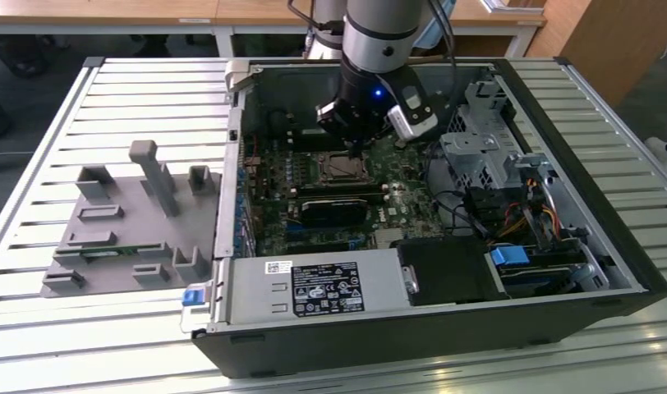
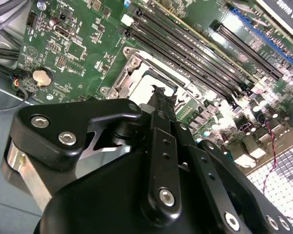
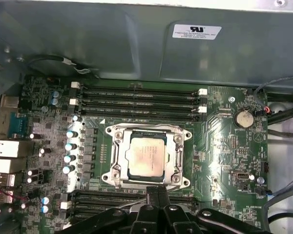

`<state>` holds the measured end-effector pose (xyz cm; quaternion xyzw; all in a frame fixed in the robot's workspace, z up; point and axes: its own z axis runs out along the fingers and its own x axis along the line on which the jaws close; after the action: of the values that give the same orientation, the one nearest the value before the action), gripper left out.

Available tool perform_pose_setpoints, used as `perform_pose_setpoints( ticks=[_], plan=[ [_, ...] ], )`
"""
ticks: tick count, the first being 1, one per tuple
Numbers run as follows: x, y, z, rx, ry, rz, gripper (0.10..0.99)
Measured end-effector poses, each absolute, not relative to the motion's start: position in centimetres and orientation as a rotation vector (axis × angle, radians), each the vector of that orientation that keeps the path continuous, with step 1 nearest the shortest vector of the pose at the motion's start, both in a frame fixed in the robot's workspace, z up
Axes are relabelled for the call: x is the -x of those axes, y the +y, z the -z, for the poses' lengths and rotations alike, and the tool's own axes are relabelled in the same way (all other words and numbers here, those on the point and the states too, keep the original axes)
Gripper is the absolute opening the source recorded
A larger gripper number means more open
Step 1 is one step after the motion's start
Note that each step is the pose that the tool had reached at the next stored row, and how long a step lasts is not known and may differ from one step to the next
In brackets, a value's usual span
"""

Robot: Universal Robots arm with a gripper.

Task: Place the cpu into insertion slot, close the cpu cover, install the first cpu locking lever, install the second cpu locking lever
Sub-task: 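Install the second cpu locking lever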

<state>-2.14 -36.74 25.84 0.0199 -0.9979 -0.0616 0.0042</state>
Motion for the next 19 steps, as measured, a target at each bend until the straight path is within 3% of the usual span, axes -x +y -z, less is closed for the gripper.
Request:
perform_pose_setpoints(
  ticks=[19],
  plan=[
    [1.9,-37.07,-26.0,-0.057,-3.078,0.199,0.11]
  ],
)
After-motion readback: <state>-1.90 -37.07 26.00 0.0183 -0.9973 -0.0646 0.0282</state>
